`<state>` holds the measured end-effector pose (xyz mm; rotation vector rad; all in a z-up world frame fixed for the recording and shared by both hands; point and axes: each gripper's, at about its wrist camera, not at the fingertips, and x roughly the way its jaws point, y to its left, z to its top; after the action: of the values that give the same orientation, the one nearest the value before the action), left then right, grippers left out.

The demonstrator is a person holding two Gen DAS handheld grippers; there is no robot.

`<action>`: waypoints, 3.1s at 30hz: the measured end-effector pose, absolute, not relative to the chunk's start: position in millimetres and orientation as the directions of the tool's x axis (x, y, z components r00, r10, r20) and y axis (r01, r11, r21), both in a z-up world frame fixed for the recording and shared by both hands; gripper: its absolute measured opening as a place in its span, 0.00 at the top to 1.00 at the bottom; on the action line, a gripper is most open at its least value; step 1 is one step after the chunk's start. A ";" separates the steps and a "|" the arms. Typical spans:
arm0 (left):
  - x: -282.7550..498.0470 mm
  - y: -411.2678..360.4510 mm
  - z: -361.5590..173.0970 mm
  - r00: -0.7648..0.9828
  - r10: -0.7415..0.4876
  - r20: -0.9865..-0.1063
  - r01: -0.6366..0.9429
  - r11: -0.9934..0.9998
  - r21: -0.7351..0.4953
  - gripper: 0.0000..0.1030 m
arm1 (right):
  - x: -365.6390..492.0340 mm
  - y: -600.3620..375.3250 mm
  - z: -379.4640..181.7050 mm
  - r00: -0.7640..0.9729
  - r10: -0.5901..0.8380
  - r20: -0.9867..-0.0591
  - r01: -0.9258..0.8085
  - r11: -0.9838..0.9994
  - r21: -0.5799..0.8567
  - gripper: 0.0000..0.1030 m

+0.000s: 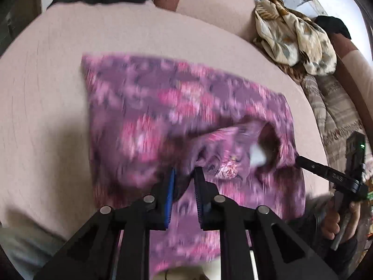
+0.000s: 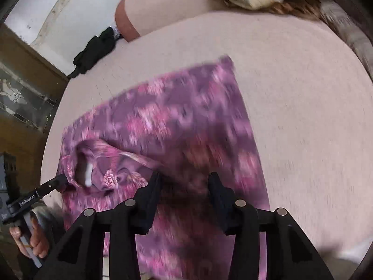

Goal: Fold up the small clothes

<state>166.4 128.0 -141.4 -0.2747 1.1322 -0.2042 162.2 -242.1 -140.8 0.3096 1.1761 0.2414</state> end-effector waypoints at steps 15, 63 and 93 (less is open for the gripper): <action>137.2 169.5 -165.9 0.430 -0.548 -0.718 -0.220 0.708 -0.672 0.37 | 127.7 -281.0 -156.6 0.412 0.570 -0.711 0.178 0.715 0.676 0.19; 106.2 145.9 -189.0 0.346 -0.309 -0.886 -0.230 0.887 -0.400 0.81 | 112.4 -236.5 -144.4 0.304 0.086 -0.949 0.128 0.983 0.130 0.93; 286.2 239.4 -176.0 0.458 -0.412 -0.788 -0.359 0.726 -0.587 0.92 | 337.6 -261.9 -162.8 0.293 0.377 -0.879 0.124 0.896 0.426 0.88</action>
<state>286.2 239.4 -176.0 -0.8027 1.1293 -0.0373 337.6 -261.9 -162.8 0.4603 1.2747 0.1764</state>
